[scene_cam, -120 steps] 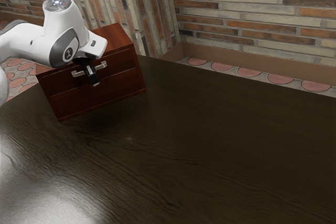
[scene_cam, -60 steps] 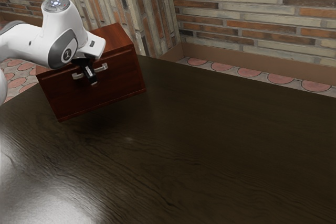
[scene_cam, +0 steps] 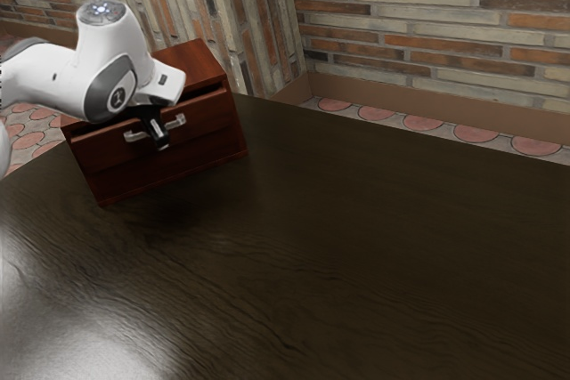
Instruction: Pull the drawer handle with one arm to open the drawer
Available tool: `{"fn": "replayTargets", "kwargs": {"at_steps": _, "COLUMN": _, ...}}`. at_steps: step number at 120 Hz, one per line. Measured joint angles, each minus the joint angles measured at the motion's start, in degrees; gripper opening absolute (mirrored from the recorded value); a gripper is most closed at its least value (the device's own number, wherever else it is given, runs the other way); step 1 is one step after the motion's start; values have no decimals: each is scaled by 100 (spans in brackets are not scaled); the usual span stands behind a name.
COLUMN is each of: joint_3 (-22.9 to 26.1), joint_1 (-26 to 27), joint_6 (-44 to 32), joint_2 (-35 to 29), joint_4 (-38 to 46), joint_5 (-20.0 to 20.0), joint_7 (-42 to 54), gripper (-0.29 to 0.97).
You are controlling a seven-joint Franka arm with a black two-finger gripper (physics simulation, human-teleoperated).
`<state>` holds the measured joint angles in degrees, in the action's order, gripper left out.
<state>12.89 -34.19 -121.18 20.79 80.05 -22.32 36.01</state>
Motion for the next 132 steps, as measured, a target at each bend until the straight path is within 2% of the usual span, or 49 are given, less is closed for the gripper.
{"fn": "replayTargets", "kwargs": {"at_steps": 39, "joint_3": 4, "joint_1": 20, "joint_6": -193, "joint_2": -394, "joint_4": 561, "joint_5": -5, "joint_7": -203, "gripper": 15}}
{"fn": "replayTargets", "kwargs": {"at_steps": 132, "joint_3": 3, "joint_1": 163, "joint_6": -352, "joint_2": -928, "joint_4": 1321, "joint_5": 24, "joint_7": -680, "gripper": 22}}
